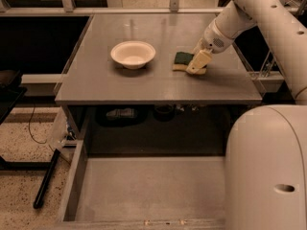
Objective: Place sponge into top drawer
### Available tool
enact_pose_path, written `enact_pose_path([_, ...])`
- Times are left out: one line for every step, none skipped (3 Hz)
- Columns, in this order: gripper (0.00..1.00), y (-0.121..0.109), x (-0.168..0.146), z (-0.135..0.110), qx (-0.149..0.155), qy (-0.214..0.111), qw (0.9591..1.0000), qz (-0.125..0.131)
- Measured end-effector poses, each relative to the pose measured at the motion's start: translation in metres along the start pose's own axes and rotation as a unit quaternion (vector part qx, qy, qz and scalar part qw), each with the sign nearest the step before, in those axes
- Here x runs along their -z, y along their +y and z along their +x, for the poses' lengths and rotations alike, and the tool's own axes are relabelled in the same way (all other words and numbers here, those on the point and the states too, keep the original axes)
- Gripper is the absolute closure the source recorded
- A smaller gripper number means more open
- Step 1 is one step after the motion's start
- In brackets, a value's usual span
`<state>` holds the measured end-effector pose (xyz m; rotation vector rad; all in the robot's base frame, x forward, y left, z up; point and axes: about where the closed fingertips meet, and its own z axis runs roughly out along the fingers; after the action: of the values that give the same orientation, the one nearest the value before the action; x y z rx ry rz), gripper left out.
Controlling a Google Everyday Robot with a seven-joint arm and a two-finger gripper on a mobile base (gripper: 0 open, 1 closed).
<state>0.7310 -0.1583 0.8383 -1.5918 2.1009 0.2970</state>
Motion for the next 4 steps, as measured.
enact_pose_path([0.88,0.000,0.000,0.000,0.000,0.000,1.0000,0.000])
enact_pose_path([1.00,0.000,0.000,0.000,0.000,0.000,1.0000,0.000])
enact_pose_path([1.00,0.008,0.002,-0.005,-0.017,-0.001,0.9999,-0.003])
enact_pose_path([1.00,0.024,0.014,-0.010,-0.037,0.000,0.9993,0.002])
